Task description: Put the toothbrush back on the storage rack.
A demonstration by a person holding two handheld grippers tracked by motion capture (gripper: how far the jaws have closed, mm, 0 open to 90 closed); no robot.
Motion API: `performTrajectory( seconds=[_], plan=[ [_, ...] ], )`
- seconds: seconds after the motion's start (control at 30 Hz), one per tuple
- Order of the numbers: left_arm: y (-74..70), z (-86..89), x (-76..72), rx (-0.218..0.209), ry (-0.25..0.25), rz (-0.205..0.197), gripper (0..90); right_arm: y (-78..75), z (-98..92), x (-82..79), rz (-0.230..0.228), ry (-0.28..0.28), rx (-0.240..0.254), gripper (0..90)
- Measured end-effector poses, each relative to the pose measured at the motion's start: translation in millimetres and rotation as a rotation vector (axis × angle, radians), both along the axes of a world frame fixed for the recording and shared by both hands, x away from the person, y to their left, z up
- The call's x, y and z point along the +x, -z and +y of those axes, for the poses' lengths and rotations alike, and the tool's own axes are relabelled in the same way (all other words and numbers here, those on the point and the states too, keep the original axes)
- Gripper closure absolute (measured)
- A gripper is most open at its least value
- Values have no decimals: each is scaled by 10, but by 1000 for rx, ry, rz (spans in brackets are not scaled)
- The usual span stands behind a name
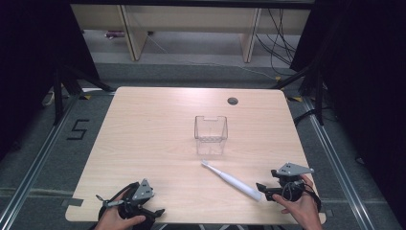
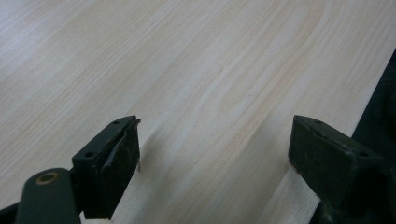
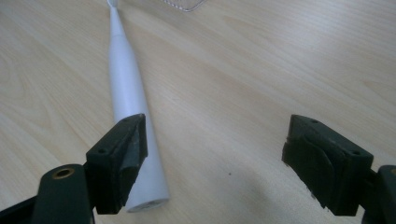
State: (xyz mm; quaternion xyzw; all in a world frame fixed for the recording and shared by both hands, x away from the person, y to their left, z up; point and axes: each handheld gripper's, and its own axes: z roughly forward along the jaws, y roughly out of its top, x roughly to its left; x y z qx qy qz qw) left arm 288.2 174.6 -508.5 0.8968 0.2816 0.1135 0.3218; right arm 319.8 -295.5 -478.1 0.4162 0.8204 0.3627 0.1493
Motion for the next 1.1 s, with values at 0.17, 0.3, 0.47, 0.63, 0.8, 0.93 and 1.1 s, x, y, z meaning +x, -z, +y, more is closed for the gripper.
performTrajectory(
  seconds=[0.17,0.3,0.47,0.63,0.8,0.93,1.1],
  plan=[
    [0,3,4,-6,-9,-1,160,-24,40,4,14,-12,-8,219],
    [5,2,8,-5,-8,3,160,-76,55,28,19,-30,-24,220],
    [0,10,15,1,-9,8,160,-136,111,47,31,-44,-31,252],
    [-1,9,17,2,-9,8,160,-194,140,90,23,-101,-42,294],
    [2,10,13,-2,-13,1,160,-254,273,113,58,-128,-57,303],
    [0,12,17,2,-8,8,159,-287,341,143,65,-166,-86,331],
    [2,12,12,-2,-11,-1,160,-334,506,205,75,-236,-134,366]
  ],
)
